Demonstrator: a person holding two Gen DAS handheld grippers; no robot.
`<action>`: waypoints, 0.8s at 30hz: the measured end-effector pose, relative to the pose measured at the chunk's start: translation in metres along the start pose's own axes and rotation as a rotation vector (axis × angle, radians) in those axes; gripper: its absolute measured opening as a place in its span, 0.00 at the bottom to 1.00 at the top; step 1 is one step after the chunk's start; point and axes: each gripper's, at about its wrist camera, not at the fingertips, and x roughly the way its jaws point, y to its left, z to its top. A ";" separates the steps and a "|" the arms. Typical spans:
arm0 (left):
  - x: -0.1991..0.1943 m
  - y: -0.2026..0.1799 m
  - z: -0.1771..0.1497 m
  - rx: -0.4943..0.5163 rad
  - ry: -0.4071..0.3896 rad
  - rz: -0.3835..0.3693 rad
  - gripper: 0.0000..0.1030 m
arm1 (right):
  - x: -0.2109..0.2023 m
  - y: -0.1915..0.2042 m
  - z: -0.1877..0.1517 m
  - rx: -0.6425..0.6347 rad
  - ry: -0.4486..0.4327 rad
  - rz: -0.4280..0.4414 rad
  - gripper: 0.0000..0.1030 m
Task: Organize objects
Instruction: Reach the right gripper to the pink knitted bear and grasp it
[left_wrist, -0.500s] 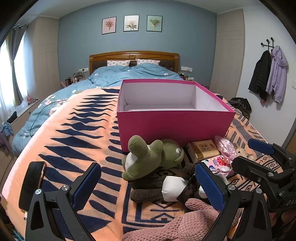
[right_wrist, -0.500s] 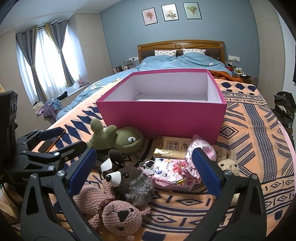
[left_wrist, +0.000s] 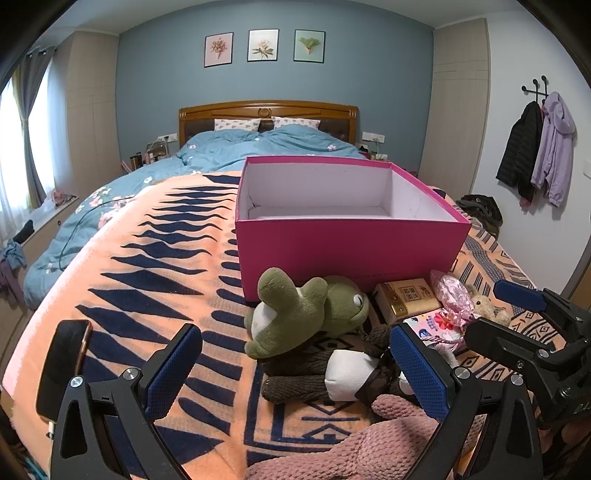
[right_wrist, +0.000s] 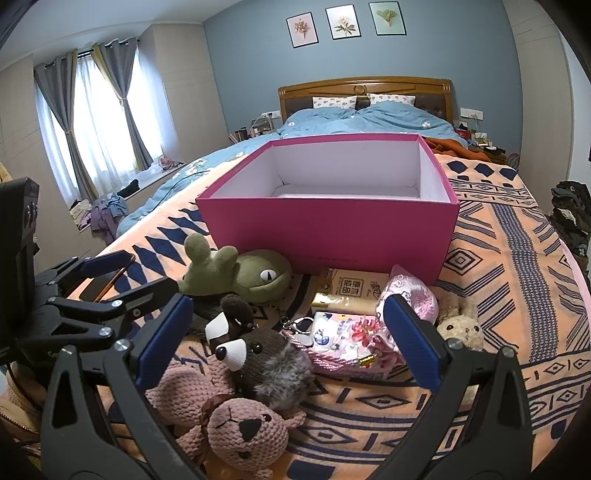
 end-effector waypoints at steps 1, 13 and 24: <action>0.000 0.001 -0.001 -0.002 0.001 0.000 1.00 | 0.000 0.000 0.000 0.001 0.001 0.002 1.00; 0.003 0.015 -0.014 -0.022 0.034 -0.002 1.00 | -0.005 0.003 -0.034 -0.042 0.112 0.111 1.00; -0.004 0.031 -0.021 -0.050 0.042 -0.017 1.00 | 0.005 0.005 -0.065 0.014 0.230 0.244 0.73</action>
